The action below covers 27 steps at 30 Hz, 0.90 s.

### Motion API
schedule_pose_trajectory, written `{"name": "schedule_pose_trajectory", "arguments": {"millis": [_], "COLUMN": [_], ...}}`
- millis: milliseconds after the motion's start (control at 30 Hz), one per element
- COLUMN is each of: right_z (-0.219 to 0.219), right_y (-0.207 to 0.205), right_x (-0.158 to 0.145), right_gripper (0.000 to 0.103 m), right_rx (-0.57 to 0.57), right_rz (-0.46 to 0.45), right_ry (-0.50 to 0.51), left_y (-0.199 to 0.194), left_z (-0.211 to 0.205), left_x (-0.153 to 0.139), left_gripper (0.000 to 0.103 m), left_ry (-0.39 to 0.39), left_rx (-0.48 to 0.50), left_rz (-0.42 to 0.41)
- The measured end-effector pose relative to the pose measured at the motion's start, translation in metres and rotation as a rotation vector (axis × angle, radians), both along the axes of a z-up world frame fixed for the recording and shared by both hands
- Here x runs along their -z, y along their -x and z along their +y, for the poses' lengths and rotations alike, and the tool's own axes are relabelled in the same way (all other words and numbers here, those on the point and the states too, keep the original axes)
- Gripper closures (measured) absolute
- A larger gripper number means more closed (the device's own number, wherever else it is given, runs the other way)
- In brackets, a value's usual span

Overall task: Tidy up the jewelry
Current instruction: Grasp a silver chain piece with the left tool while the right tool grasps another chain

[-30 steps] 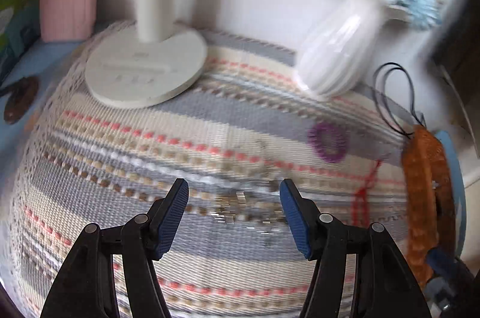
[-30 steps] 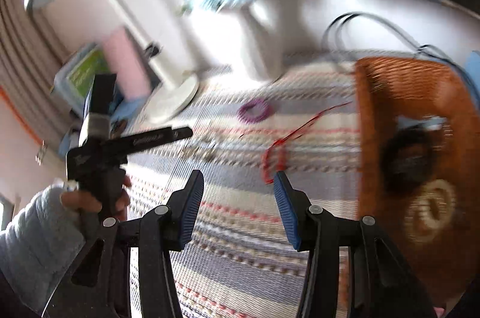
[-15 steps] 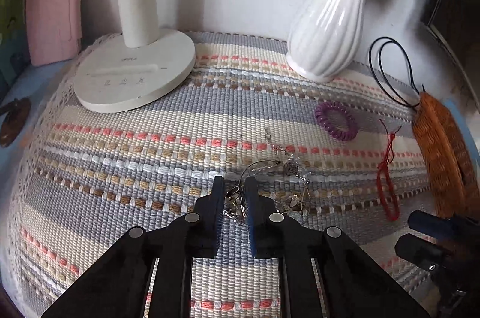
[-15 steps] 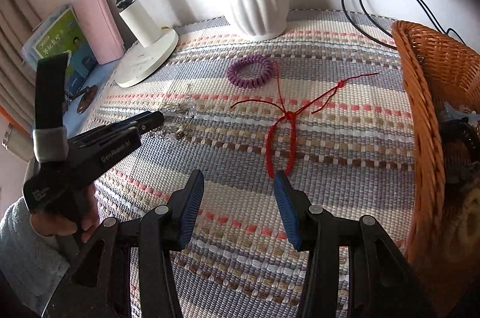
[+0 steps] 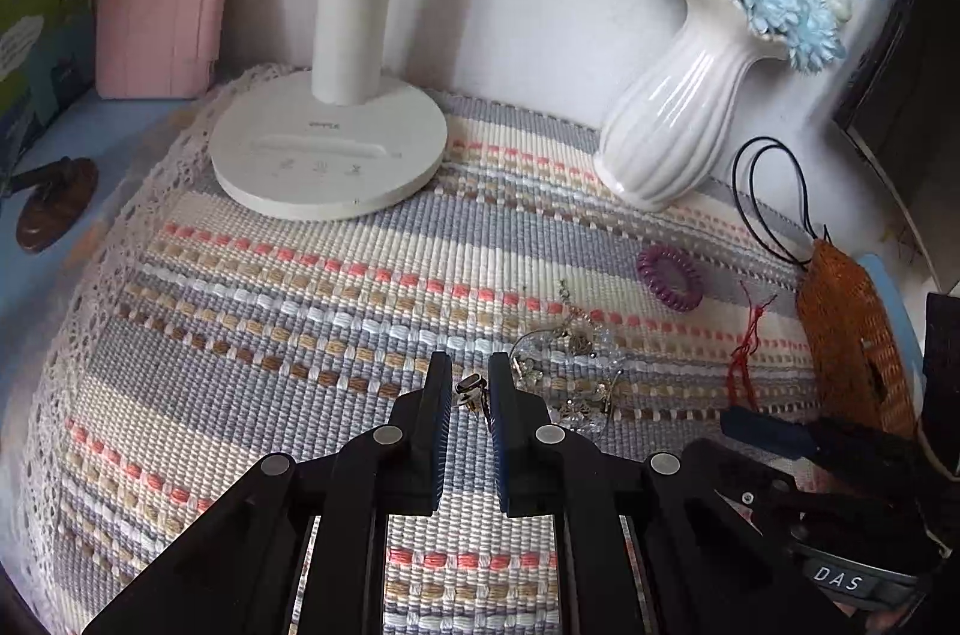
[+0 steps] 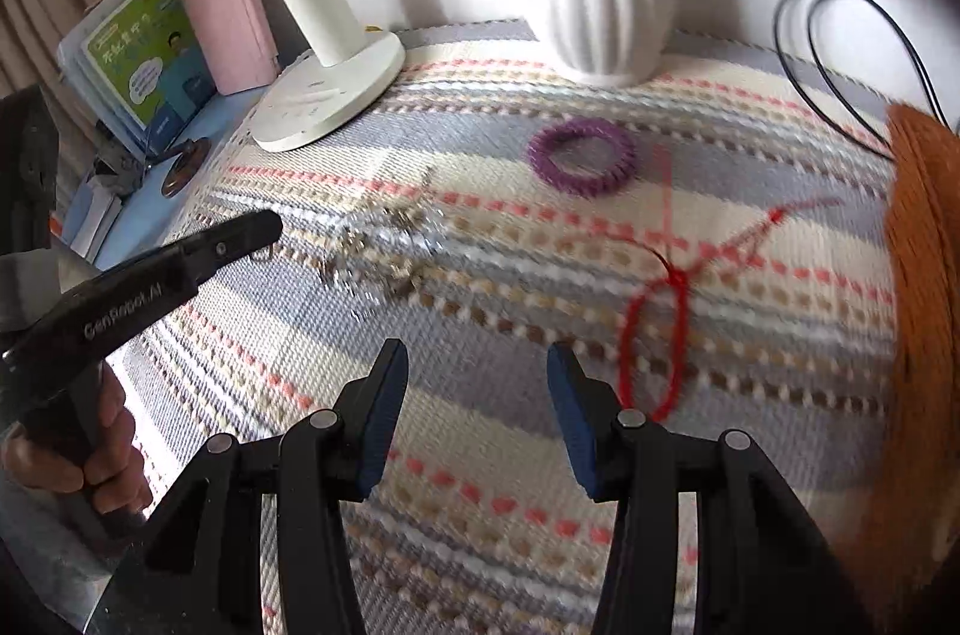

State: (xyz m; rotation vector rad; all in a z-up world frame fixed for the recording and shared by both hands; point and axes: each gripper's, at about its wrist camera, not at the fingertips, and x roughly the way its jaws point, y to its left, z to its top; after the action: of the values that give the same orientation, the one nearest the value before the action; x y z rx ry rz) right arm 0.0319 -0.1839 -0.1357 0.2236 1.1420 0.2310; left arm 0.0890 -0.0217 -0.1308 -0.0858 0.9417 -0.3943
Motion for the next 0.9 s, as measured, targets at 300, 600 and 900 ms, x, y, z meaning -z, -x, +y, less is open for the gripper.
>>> {"name": "schedule_pose_trajectory", "arguments": {"millis": [300, 600, 900], "right_z": [0.012, 0.036, 0.034], "right_y": [-0.048, -0.063, -0.06], "right_x": [0.008, 0.019, 0.023], "right_gripper": [0.064, 0.085, 0.085], "right_rx": [0.012, -0.087, -0.108], "right_rz": [-0.036, -0.021, -0.032], "right_ry": [0.0, 0.08, 0.018], "left_y": [-0.016, -0.011, -0.007], "left_z": [-0.037, -0.042, 0.008], "left_x": [0.014, 0.021, 0.019], "left_gripper": [0.09, 0.091, 0.092], "left_ry": [-0.067, -0.148, -0.07], "left_rx": [0.136, 0.067, -0.026], "left_rz": [0.011, -0.059, -0.003]}}
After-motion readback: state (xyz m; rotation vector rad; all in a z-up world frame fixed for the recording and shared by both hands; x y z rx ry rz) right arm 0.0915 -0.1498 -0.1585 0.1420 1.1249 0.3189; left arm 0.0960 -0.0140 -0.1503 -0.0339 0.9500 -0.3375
